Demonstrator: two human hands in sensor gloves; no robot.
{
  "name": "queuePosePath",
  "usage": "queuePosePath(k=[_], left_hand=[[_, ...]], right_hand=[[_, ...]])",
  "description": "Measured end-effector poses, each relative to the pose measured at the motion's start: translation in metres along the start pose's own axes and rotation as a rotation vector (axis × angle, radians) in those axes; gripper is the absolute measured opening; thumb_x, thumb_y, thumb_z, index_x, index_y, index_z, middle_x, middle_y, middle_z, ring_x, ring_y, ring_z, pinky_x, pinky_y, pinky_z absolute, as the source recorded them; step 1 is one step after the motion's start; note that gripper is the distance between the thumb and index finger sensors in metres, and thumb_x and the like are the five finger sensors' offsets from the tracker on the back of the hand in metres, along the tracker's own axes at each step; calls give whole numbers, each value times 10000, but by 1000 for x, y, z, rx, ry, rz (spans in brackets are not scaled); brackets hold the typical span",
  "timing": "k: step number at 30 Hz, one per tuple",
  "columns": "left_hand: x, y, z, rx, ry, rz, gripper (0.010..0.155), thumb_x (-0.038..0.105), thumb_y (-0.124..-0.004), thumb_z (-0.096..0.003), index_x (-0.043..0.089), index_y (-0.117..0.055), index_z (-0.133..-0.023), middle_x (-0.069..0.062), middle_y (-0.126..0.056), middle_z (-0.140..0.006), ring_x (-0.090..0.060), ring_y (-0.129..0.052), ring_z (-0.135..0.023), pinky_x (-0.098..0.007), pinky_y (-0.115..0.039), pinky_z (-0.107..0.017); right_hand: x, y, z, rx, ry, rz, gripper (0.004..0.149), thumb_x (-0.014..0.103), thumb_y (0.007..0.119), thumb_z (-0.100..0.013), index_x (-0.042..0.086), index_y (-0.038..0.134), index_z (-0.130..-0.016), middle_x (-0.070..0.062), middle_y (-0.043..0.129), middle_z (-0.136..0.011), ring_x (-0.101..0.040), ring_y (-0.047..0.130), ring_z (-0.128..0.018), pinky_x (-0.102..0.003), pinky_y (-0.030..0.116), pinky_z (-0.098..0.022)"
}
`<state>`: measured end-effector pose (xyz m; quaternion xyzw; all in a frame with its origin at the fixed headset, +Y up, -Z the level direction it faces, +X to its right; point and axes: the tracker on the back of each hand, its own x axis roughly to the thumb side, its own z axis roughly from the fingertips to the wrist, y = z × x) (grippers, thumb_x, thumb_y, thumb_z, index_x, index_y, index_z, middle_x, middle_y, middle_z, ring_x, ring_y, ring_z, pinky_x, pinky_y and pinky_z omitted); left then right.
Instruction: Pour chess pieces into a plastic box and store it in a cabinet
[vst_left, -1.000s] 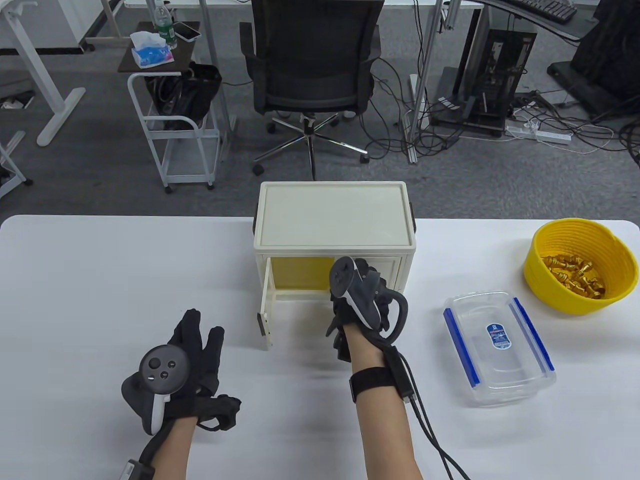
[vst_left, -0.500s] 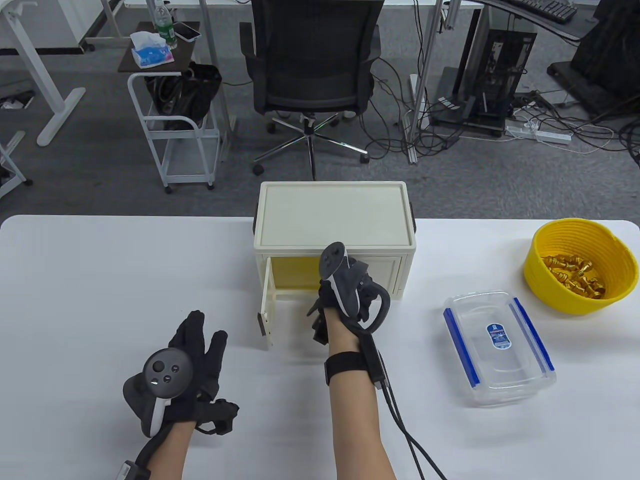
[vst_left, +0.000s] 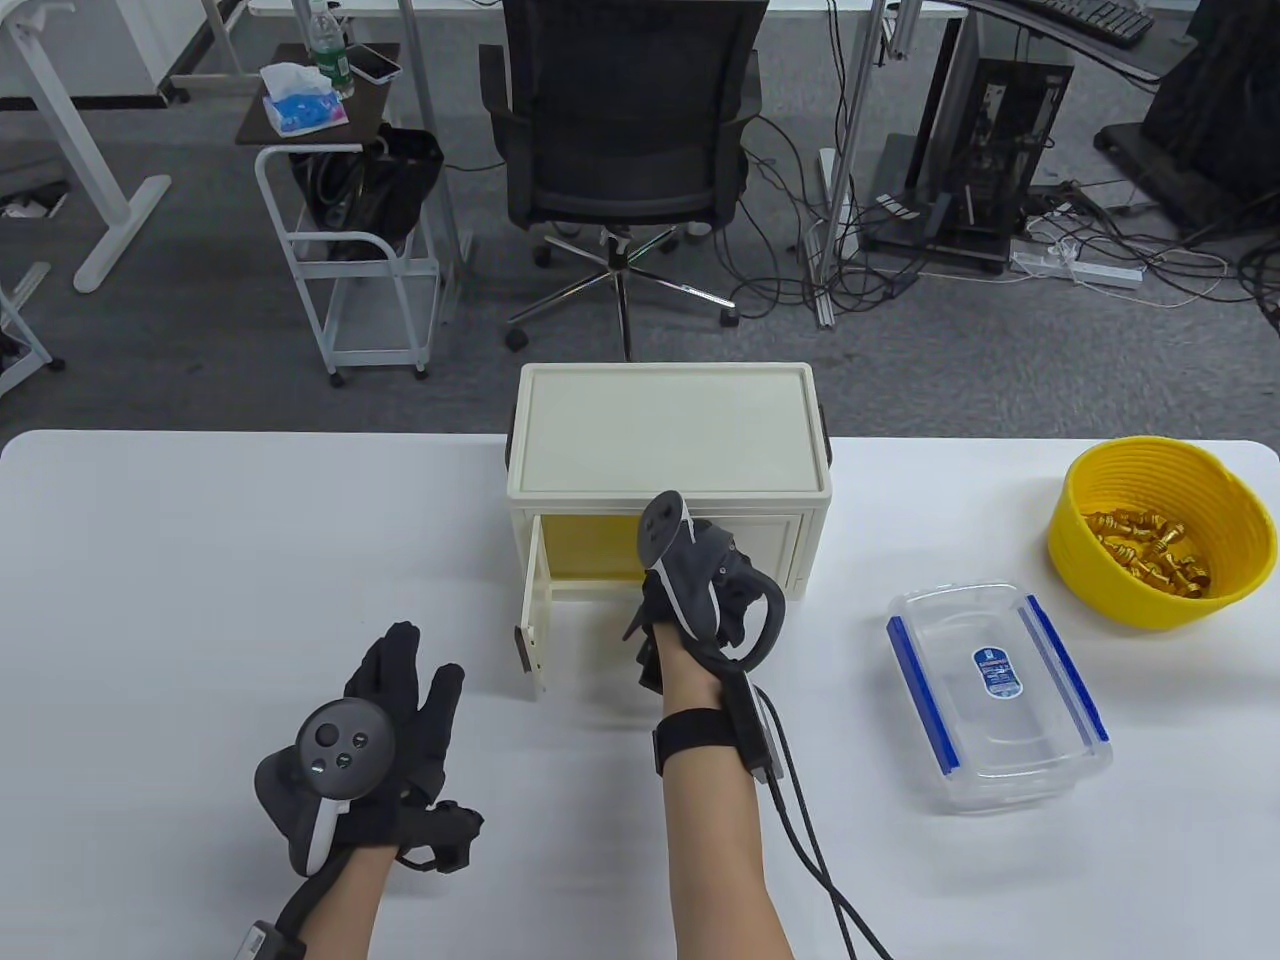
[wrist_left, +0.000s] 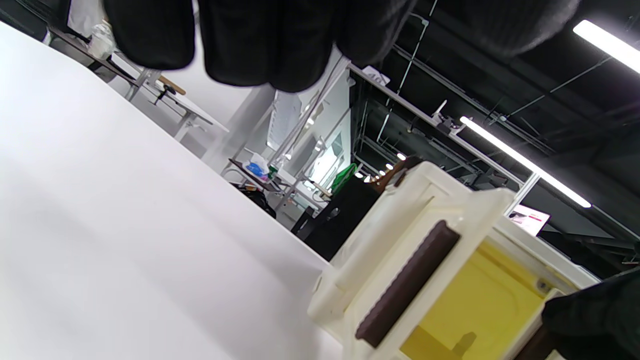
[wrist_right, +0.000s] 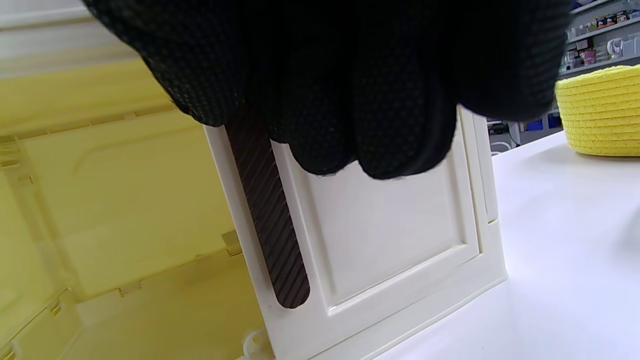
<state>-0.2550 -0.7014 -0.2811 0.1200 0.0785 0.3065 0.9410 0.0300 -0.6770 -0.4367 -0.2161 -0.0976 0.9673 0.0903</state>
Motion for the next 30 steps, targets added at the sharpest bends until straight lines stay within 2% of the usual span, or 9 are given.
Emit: queuePosePath(k=[11, 20, 21, 22, 30], left_hand=[[1, 1, 1, 6, -17, -1, 691, 571, -583, -575, 166, -461, -1121, -230, -563, -1167, -486, -601, -1039, -676, -587, -704], [0, 5, 1, 26, -21, 35, 664, 558, -575, -580, 189, -466, -1121, -223, -558, -1170, -478, -598, -1045, -676, -583, -709], [0, 5, 1, 26, -17, 42, 665, 558, -575, -580, 188, -466, -1122, -225, -555, -1172, -480, -597, -1045, -678, -583, -708], [-1, 6, 1, 25, -15, 46, 665, 559, -575, -580, 189, -466, -1122, -225, -555, -1172, -480, -594, -1046, -678, -582, -708], [-2, 6, 0, 22, -11, 45, 660, 562, -574, -579, 200, -472, -1122, -227, -551, -1174, -481, -591, -1048, -679, -581, -708]], right_hand=[[-29, -7, 19, 26, -99, -44, 427, 399, 823, -550, 52, 873, -795, -130, 987, -641, -307, 1007, -475, -424, 890, -366], [-73, -18, 38, 49, -245, -45, 403, 332, 776, -566, 57, 845, -852, -164, 964, -690, -337, 992, -514, -444, 878, -393], [-79, -20, 39, 55, -252, -49, 701, 491, 909, -307, 61, 843, -857, -165, 962, -694, -339, 991, -519, -446, 878, -396], [-84, -21, 39, 61, -255, -54, 399, 324, 772, -565, 67, 840, -862, -166, 959, -701, -341, 989, -524, -448, 877, -399], [-131, -29, 30, 179, -198, -190, 391, 294, 770, -562, 92, 821, -893, -186, 944, -731, -359, 978, -551, -468, 867, -420]])
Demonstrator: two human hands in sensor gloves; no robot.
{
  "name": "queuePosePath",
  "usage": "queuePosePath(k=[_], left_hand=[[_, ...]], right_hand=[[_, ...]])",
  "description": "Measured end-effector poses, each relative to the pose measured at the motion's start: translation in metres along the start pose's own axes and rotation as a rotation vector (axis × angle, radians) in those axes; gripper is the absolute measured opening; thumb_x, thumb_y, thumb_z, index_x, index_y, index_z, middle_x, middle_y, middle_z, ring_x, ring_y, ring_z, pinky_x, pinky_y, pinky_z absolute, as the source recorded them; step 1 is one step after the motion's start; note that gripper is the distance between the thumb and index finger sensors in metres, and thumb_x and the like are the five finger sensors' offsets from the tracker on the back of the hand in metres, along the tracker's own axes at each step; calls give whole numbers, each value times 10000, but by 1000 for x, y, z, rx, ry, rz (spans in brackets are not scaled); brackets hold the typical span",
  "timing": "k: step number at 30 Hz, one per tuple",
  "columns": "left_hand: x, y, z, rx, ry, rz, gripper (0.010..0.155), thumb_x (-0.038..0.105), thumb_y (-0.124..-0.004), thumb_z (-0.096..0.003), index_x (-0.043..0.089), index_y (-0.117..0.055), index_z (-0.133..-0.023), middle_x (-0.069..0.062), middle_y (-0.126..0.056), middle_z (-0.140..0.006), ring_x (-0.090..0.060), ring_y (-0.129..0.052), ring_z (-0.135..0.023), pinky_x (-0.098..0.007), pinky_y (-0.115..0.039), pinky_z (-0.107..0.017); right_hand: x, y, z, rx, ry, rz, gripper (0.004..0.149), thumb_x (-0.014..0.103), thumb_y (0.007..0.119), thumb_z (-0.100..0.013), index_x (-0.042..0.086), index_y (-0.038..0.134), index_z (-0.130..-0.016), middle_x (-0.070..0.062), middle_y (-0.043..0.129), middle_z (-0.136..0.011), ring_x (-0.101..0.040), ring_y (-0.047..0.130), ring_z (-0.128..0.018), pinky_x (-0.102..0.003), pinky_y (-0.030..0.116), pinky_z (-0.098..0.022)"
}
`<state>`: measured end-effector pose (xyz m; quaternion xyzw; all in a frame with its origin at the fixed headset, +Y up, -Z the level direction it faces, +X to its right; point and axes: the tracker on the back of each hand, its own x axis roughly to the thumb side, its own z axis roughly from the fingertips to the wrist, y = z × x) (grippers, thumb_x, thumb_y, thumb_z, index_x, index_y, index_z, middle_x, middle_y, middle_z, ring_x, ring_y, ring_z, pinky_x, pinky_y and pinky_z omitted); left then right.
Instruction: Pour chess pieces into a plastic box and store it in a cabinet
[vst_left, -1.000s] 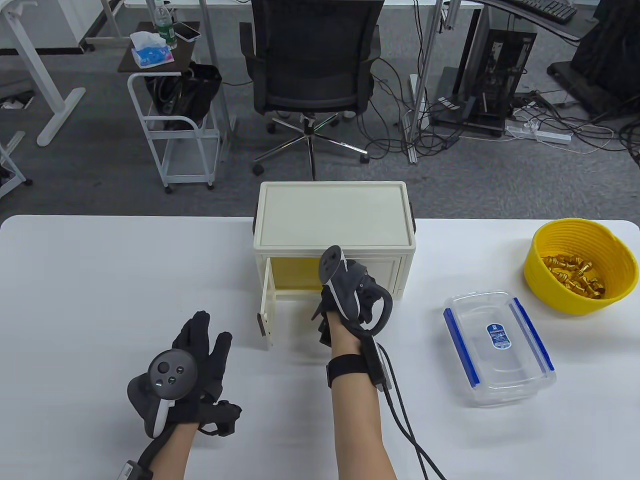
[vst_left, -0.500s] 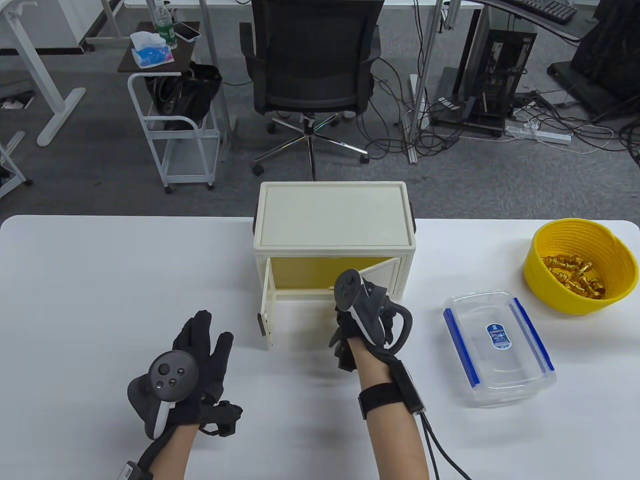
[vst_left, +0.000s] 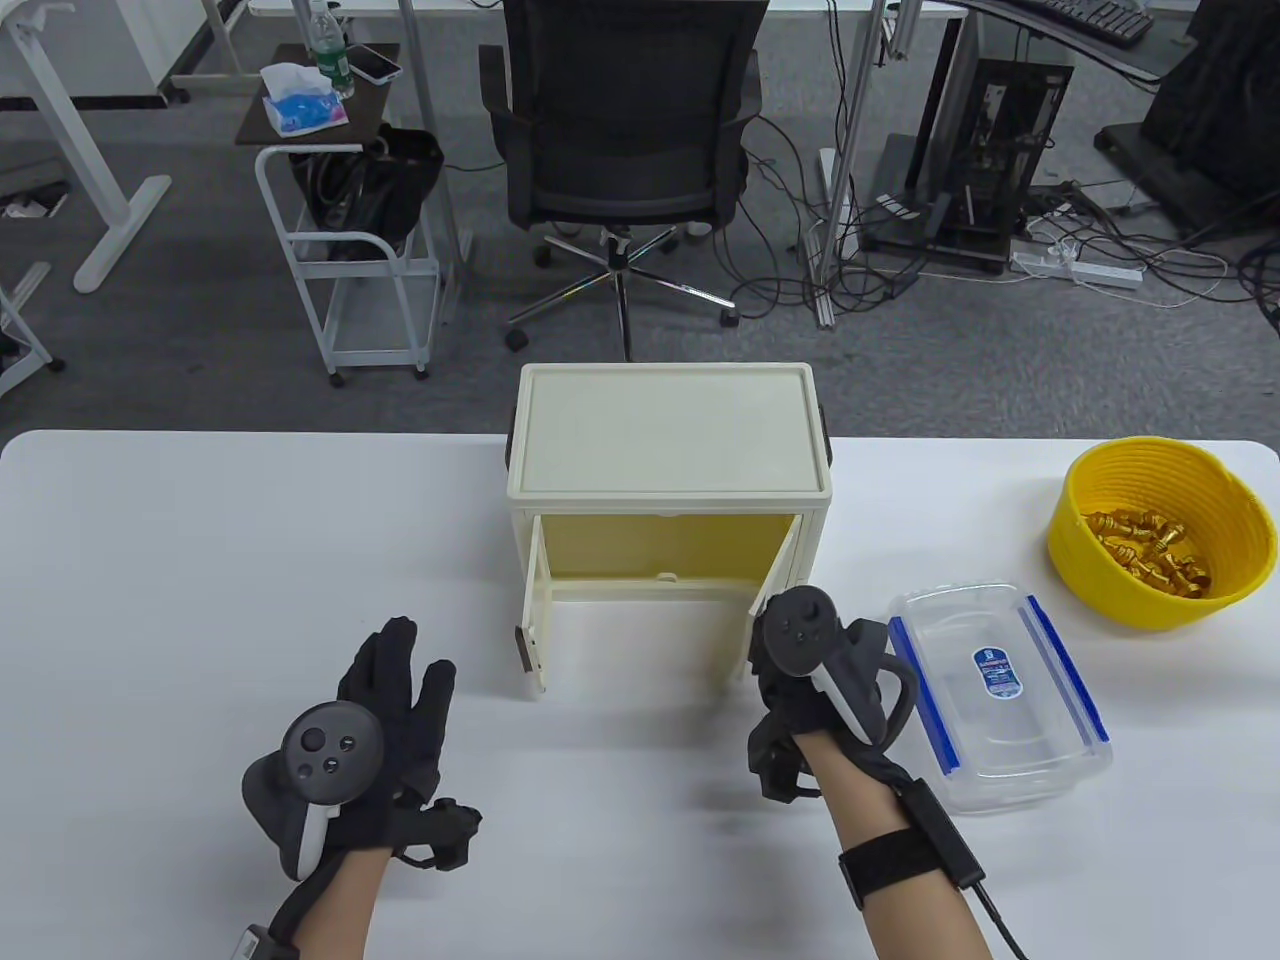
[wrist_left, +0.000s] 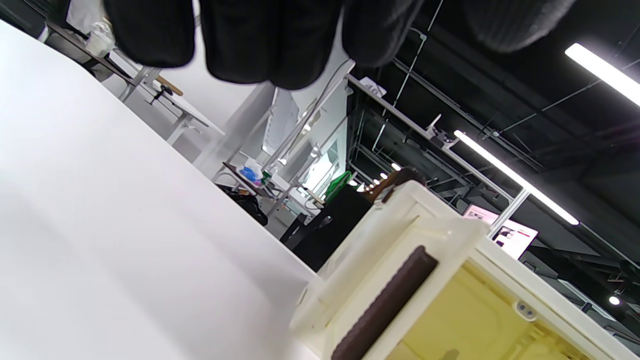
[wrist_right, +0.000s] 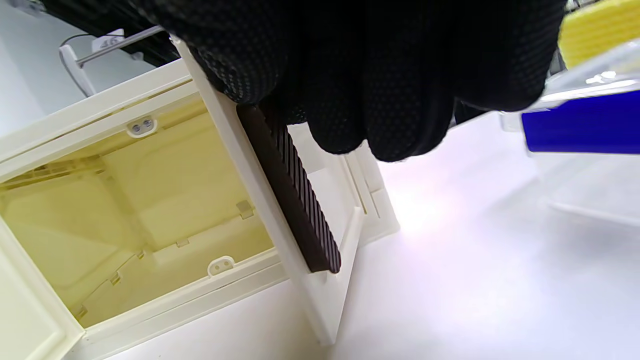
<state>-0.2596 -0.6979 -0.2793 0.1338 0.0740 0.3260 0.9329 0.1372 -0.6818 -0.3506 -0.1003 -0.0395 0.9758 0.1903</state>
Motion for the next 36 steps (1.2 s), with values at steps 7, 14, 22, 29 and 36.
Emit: queuePosePath(k=[7, 14, 22, 29, 36], left_hand=[[0, 1, 0, -3, 1, 8, 652, 558, -569, -582, 207, -473, -1123, -225, -547, -1176, -481, -585, -1051, -681, -578, -709], [0, 1, 0, -7, 7, 0, 652, 560, -567, -581, 208, -476, -1122, -225, -545, -1177, -482, -586, -1050, -683, -578, -708], [1, -1, 1, -17, 8, -14, 653, 562, -566, -580, 209, -474, -1123, -219, -544, -1180, -480, -584, -1053, -684, -577, -708], [2, -1, 1, -20, 8, -17, 656, 562, -564, -580, 207, -472, -1124, -222, -542, -1180, -481, -583, -1053, -685, -576, -708], [2, 0, 1, -25, 6, -16, 658, 563, -563, -580, 204, -469, -1124, -220, -539, -1182, -482, -582, -1054, -685, -576, -708]], right_hand=[[-32, -12, -6, 64, 73, -102, 386, 282, 775, -560, 115, 816, -906, -196, 931, -755, -375, 967, -576, -485, 855, -440], [-53, -18, -12, 93, 112, -175, 385, 286, 776, -558, 131, 815, -909, -191, 929, -763, -375, 963, -587, -490, 851, -450], [-64, -20, -17, 124, 131, -216, 385, 292, 776, -559, 139, 815, -909, -185, 929, -763, -371, 962, -590, -492, 848, -454], [-63, -19, -16, 118, 125, -216, 386, 299, 774, -561, 137, 815, -910, -183, 928, -763, -371, 961, -589, -496, 846, -459], [-62, -21, -12, 101, 121, -207, 398, 306, 772, -567, 115, 809, -914, -190, 921, -773, -378, 954, -601, -499, 842, -467]])
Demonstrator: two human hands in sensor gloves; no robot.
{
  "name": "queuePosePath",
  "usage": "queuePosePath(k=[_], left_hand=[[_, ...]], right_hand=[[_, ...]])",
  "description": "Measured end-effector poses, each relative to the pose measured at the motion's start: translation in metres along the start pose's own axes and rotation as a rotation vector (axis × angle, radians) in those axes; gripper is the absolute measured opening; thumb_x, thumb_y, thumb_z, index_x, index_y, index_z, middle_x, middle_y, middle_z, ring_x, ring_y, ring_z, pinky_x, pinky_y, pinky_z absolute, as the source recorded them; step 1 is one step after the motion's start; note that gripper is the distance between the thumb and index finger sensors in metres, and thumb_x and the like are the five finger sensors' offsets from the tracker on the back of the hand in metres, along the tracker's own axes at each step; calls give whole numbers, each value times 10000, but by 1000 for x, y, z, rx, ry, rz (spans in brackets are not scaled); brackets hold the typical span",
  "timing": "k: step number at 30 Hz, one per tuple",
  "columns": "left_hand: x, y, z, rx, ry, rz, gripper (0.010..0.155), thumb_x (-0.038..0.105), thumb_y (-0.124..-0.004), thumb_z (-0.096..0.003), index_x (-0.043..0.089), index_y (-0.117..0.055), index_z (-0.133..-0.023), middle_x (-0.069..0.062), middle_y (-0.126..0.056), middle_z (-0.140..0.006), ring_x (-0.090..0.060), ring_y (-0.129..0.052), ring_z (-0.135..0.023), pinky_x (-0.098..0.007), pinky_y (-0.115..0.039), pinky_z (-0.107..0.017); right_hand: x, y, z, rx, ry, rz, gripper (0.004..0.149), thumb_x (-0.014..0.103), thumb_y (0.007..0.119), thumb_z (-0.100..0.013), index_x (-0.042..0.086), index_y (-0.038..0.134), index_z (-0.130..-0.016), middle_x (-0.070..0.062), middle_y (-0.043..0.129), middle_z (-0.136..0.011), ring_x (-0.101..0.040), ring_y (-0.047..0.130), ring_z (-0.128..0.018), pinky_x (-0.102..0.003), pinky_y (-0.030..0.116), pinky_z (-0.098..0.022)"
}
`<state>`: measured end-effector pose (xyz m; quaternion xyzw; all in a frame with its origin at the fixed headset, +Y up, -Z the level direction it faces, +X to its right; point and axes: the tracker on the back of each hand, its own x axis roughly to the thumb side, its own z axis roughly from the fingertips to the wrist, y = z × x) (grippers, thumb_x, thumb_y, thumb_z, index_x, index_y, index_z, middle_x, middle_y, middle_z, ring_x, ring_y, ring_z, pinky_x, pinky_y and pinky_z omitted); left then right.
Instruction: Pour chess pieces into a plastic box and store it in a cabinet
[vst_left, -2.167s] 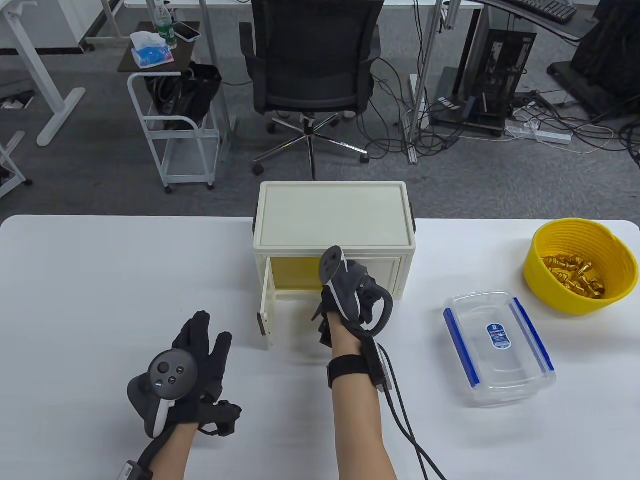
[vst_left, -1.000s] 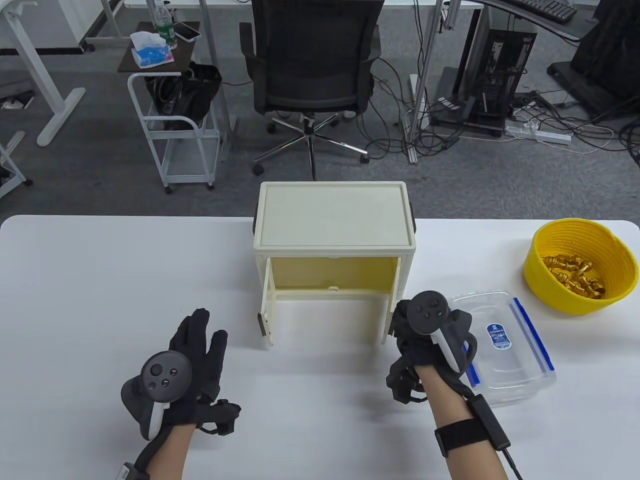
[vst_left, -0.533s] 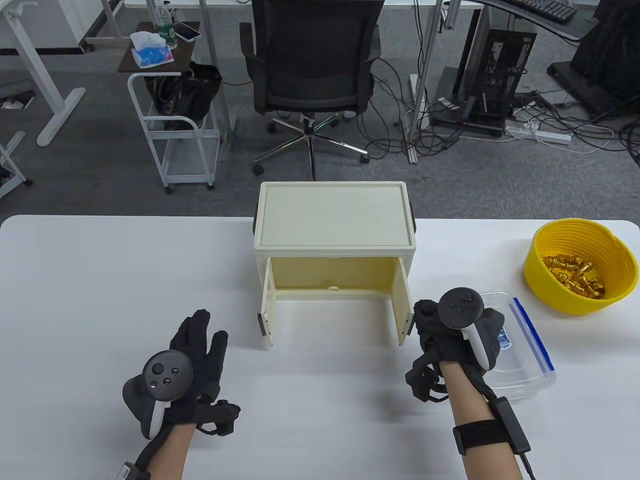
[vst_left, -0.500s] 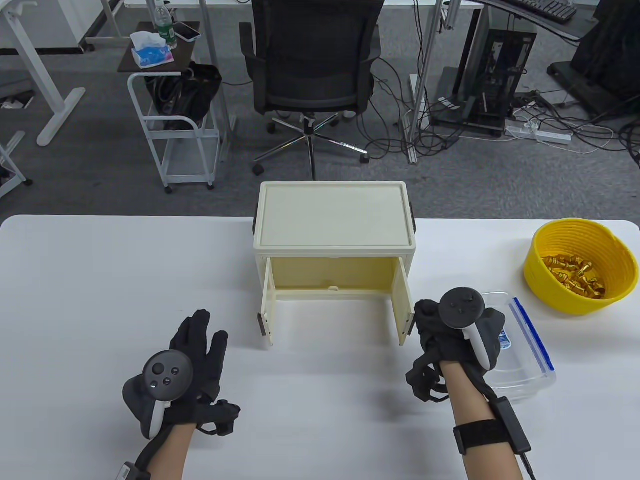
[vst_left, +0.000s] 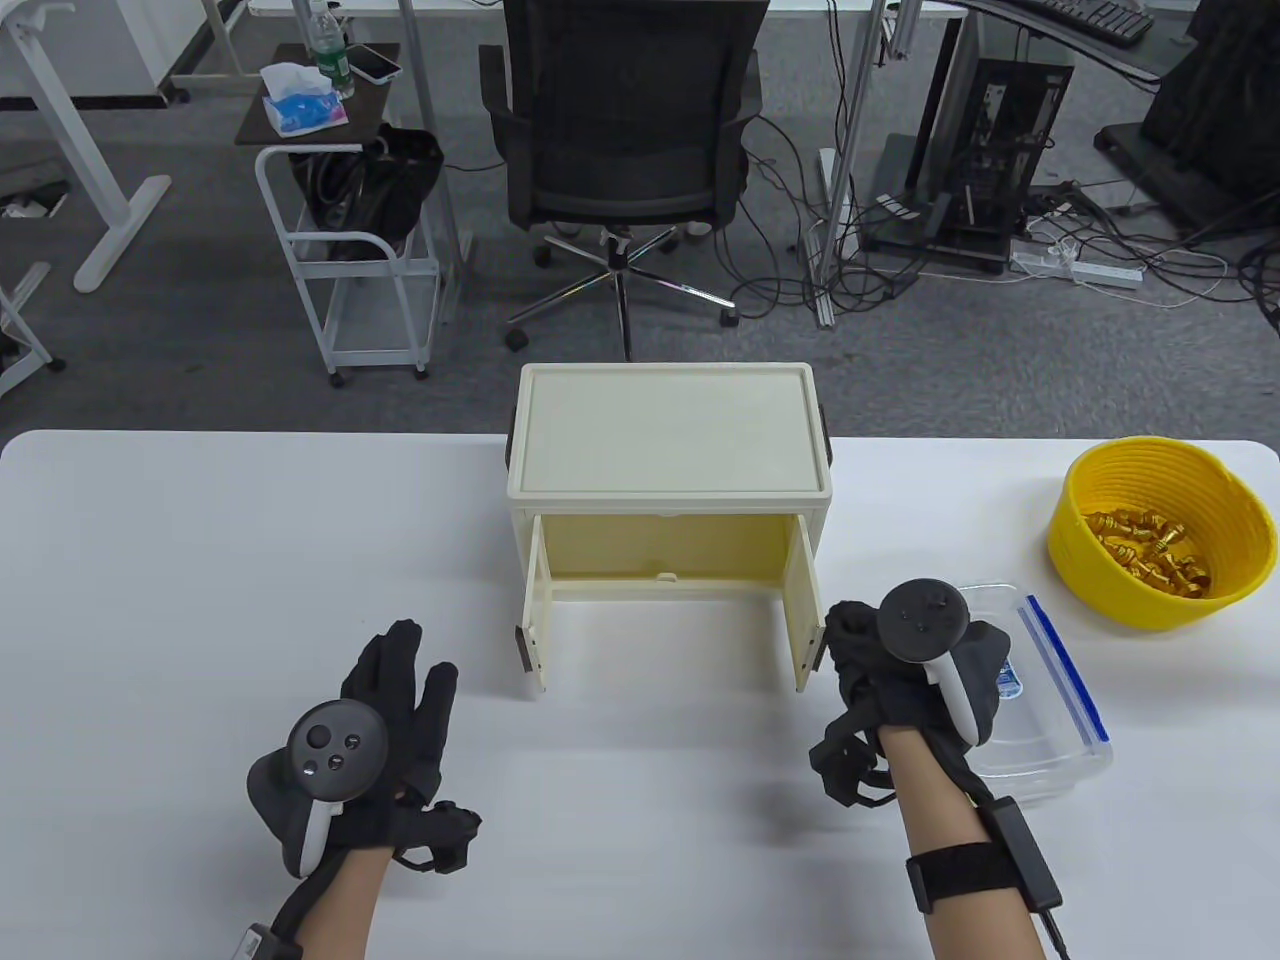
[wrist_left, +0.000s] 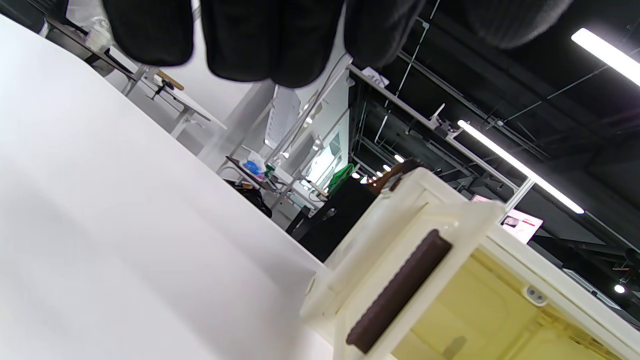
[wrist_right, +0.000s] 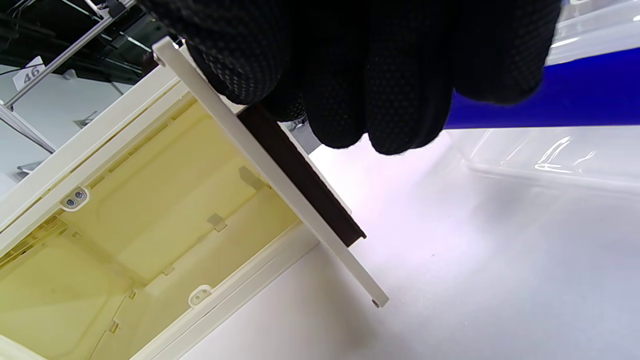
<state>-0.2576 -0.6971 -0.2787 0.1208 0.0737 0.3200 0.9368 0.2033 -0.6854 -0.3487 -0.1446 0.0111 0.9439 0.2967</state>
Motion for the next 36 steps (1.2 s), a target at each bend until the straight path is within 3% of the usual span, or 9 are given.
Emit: queuePosePath(k=[3, 6, 13, 24, 36], left_hand=[[0, 0, 0, 2, 0, 6, 662, 563, -563, -581, 197, -465, -1124, -220, -538, -1182, -482, -580, -1054, -686, -575, -708], [0, 0, 0, 3, 1, 7, 663, 563, -562, -581, 196, -464, -1124, -221, -540, -1181, -482, -581, -1054, -686, -575, -707], [-1, 1, 0, 4, 0, 13, 667, 563, -561, -580, 190, -461, -1125, -220, -539, -1181, -482, -581, -1054, -686, -575, -708], [-3, -1, -1, -1, 14, 3, 671, 563, -561, -580, 186, -459, -1125, -219, -537, -1182, -481, -578, -1055, -686, -574, -708], [-4, 0, -2, -2, 22, 5, 675, 564, -559, -580, 180, -456, -1125, -220, -536, -1182, -482, -577, -1055, -688, -572, -708]], right_hand=[[2, -9, 6, -93, -28, 57, 542, 362, 735, -591, 24, 698, -1012, -277, 819, -886, -472, 866, -712, -548, 788, -531], [-1, -22, 7, -173, -29, 236, 683, 447, 714, -599, -11, 572, -1084, -328, 696, -988, -541, 750, -829, -592, 737, -584], [-39, -38, -14, -78, 226, 391, 923, 578, 647, -602, -84, 296, -1141, -418, 422, -1100, -677, 440, -951, -704, 592, -662], [-89, -34, -41, 22, 529, 393, 1037, 667, 579, -560, -106, 188, -1129, -435, 282, -1121, -699, 279, -967, -756, 496, -686], [-98, -23, -47, 81, 576, 401, 1004, 659, 561, -560, -63, 177, -1143, -422, 231, -1125, -688, 266, -980, -782, 441, -691]])
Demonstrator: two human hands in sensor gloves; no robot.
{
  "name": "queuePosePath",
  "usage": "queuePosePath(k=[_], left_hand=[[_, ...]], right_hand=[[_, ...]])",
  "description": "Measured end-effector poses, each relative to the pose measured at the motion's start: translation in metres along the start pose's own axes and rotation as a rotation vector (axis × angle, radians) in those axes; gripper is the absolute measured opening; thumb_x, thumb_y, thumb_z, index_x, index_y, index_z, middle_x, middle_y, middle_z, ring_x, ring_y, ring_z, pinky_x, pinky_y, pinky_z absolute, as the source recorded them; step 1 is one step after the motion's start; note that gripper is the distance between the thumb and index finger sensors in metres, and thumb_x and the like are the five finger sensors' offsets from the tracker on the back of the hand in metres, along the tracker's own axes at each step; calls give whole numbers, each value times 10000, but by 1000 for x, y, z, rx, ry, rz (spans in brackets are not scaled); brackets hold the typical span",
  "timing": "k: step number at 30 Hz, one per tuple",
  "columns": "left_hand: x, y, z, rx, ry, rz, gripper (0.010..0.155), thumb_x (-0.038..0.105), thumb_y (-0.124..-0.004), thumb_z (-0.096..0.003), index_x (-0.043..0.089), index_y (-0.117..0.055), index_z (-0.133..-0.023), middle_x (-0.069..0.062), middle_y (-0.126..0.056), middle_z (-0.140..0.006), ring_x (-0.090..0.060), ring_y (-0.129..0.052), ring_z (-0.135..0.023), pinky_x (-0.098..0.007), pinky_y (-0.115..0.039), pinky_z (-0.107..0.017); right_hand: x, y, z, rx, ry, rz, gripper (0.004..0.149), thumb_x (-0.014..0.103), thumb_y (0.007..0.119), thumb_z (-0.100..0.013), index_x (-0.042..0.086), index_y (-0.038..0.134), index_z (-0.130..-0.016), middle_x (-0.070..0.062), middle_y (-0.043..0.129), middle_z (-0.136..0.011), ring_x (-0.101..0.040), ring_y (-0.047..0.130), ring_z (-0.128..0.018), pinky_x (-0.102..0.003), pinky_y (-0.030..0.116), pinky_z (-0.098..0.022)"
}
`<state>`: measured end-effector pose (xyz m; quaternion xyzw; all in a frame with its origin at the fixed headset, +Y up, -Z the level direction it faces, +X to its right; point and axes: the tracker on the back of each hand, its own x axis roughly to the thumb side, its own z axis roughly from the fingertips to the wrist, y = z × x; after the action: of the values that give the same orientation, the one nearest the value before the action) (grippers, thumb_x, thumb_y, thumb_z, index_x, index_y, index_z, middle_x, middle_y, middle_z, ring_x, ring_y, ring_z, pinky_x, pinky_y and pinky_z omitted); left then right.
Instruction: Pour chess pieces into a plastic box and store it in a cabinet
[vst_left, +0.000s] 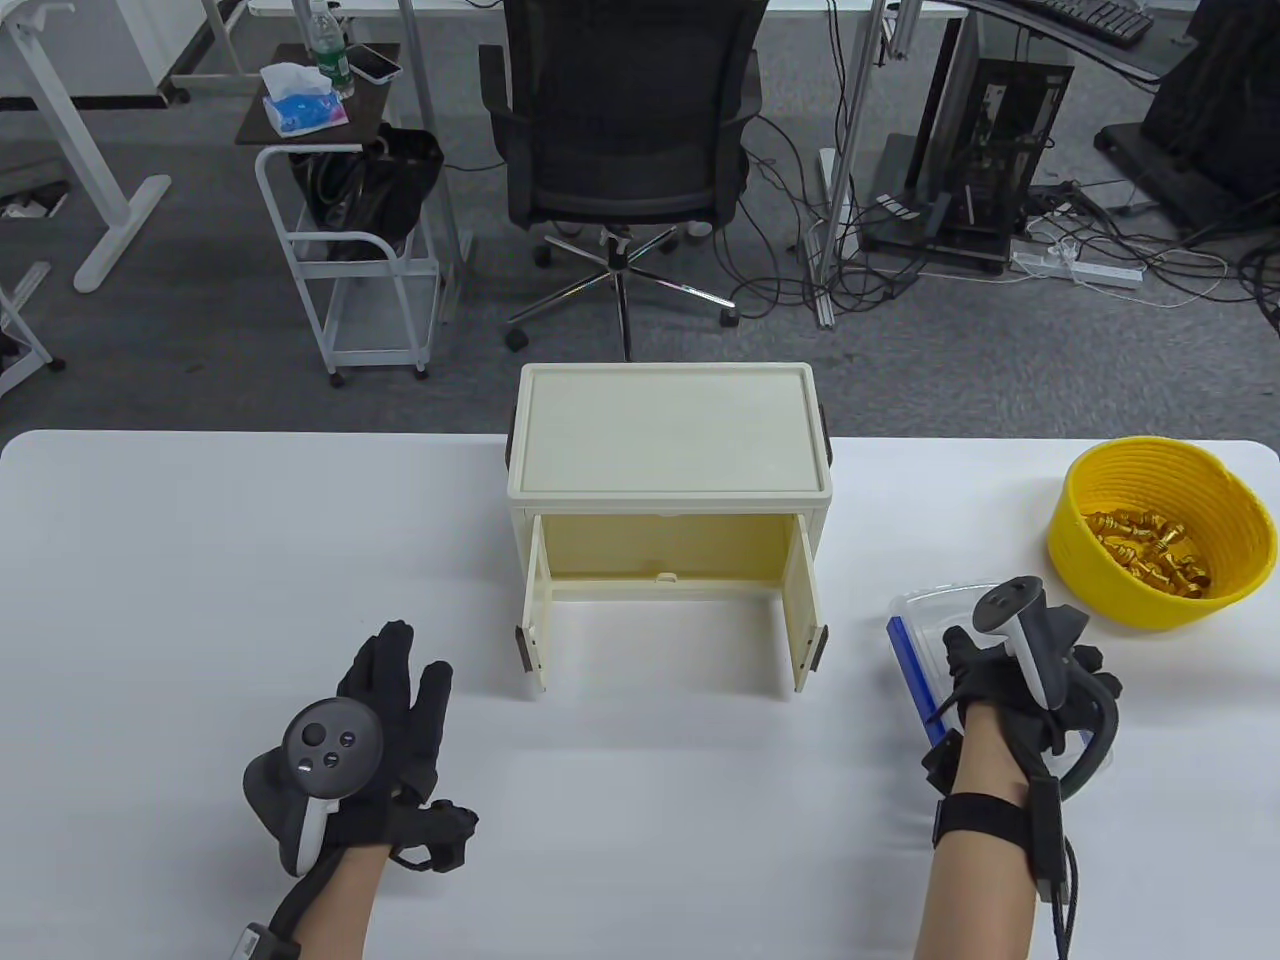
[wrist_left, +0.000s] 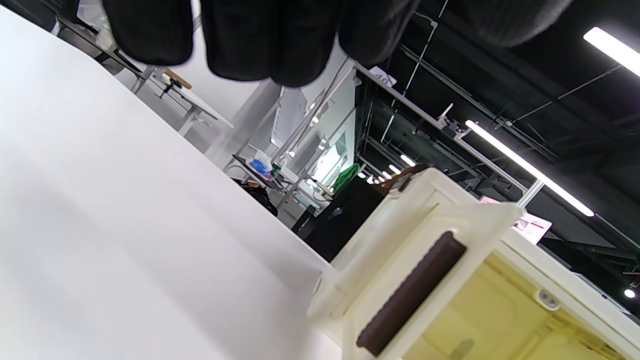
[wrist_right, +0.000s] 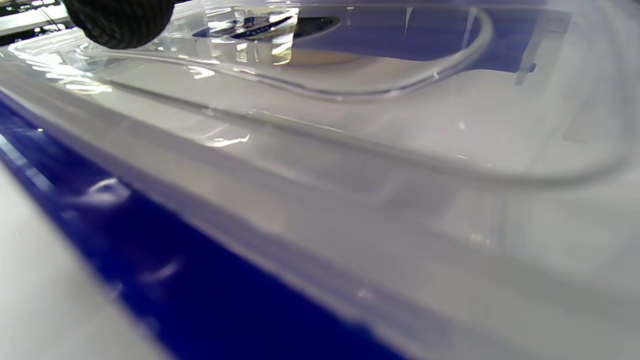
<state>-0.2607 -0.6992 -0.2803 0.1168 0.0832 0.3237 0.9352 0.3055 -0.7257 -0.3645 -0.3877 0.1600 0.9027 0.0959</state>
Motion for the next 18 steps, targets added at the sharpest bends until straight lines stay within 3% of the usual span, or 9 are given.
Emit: queuePosePath(k=[9, 18], left_hand=[[0, 0, 0, 3, 0, 1, 673, 564, -558, -580, 184, -455, -1125, -217, -534, -1183, -480, -578, -1055, -686, -572, -709], [0, 1, 0, 10, -6, 4, 674, 564, -557, -580, 182, -454, -1126, -220, -534, -1183, -483, -576, -1055, -687, -572, -709]], right_hand=[[-6, 1, 2, 5, -82, 1, 997, 642, 605, -530, -19, 192, -1152, -392, 240, -1136, -670, 276, -992, -788, 423, -695], [-23, 0, 8, 107, -328, 17, 988, 576, 706, -489, 68, 181, -1153, -318, 185, -1157, -607, 182, -1023, -807, 331, -703]])
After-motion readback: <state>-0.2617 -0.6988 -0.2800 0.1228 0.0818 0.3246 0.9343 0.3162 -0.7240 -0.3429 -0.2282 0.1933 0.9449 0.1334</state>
